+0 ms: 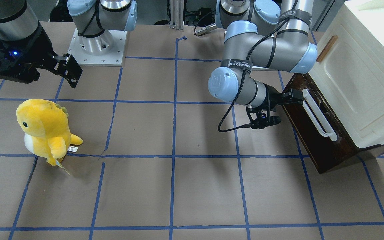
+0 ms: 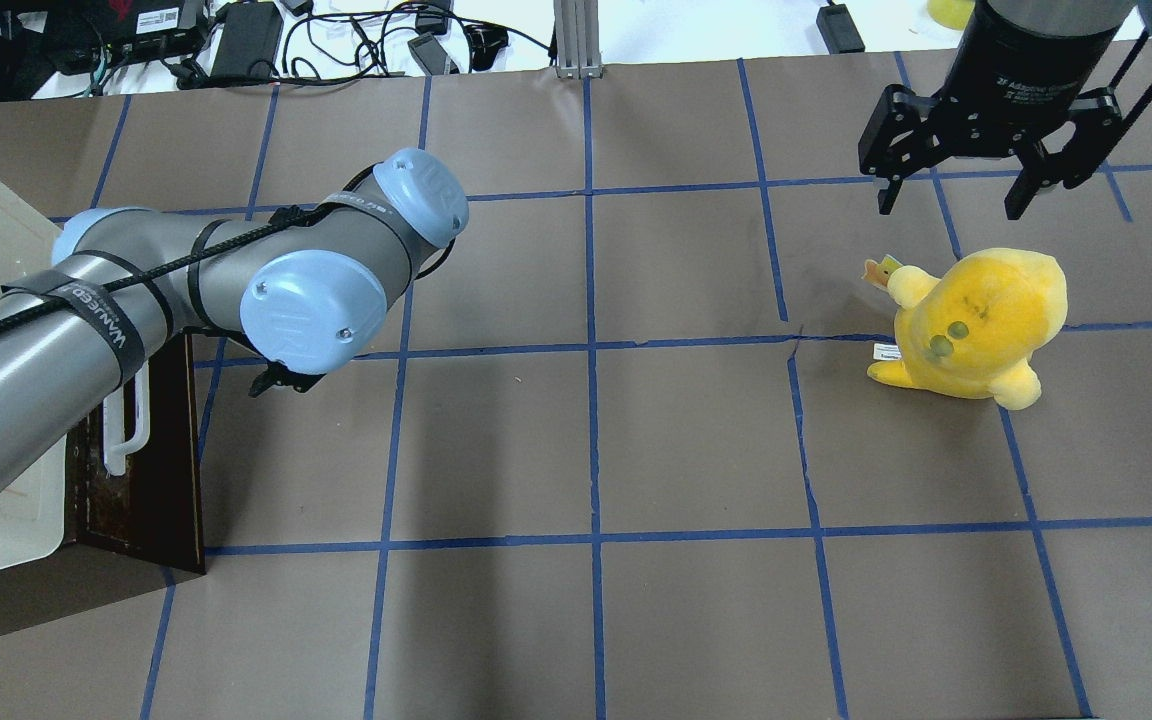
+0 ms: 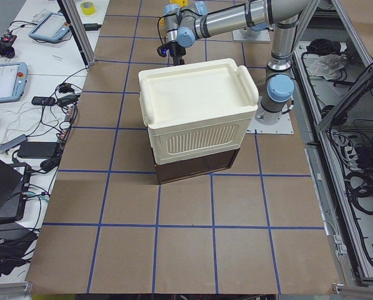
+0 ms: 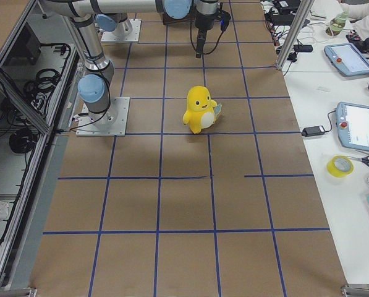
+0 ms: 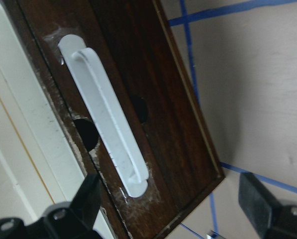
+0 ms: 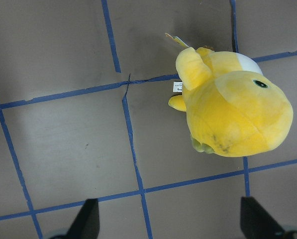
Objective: Pull drawer sideways
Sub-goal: 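Move the left gripper down to the white drawer handle, then close the left gripper around the white drawer handle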
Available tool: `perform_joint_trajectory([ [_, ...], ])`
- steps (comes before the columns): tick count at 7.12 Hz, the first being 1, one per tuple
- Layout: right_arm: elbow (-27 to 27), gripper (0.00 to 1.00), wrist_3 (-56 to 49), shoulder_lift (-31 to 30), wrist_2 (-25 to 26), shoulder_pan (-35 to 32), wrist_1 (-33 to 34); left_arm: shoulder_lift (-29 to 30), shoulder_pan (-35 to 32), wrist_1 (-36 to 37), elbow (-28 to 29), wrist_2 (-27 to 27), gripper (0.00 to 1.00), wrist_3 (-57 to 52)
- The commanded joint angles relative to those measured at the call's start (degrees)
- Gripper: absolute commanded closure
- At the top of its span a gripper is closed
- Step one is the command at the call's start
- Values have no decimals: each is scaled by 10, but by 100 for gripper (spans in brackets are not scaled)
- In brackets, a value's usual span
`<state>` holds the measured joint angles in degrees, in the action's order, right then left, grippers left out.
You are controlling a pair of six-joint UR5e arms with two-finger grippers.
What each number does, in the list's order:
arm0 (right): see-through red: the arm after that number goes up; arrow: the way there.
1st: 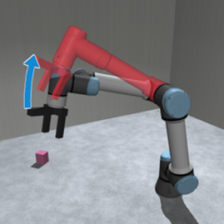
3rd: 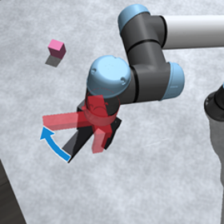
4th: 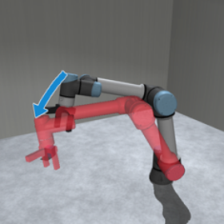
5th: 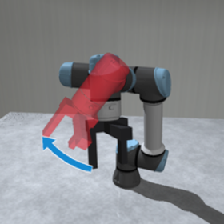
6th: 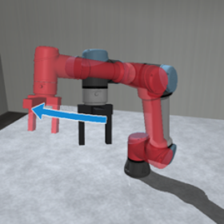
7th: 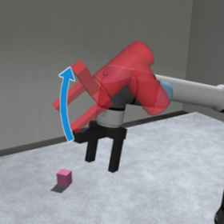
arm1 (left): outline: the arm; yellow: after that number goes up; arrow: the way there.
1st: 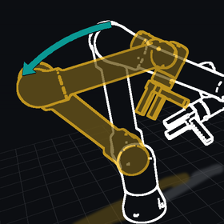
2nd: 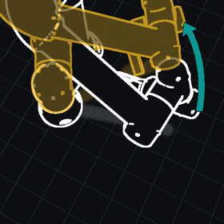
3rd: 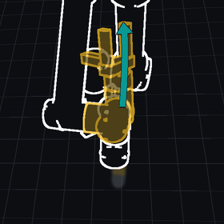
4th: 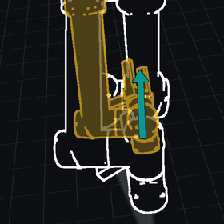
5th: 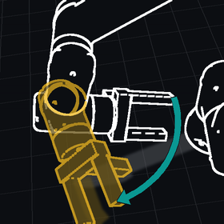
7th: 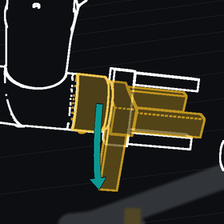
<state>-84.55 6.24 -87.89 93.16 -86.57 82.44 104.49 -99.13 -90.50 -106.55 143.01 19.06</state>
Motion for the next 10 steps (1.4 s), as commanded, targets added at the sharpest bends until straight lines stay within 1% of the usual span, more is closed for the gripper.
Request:
perform_joint_trajectory([
  [1, 0, 0, 0, 0, 0, 0, 0, 25, 36, -1, -25, 67, 0, 65],
  [3, 0, 0, 0, 0, 0, 0, 0, 75, 36, -3, -26, 156, 0, 90],
  [4, 0, 0, 0, 0, 0, 0, 0, 96, 36, -4, -25, 168, 0, 100],
  [5, 0, 0, 0, 0, 0, 0, 0, 106, 36, -9, -25, 194, 1, 100],
  [6, 0, 0, 0, 0, 0, 0, 0, 113, 36, -10, -23, 202, 6, 103],
  [7, 0, 0, 0, 0, 0, 0, 0, 115, 36, -11, -22, 205, 20, 103],
  [8, 0, 0, 0, 0, 0, 0, 0, 116, 39, -13, -23, 210, 28, 106],
  [10, 0, 0, 0, 0, 0, 1, 0, 115, 41, -36, -24, 218, 29, 112],
])
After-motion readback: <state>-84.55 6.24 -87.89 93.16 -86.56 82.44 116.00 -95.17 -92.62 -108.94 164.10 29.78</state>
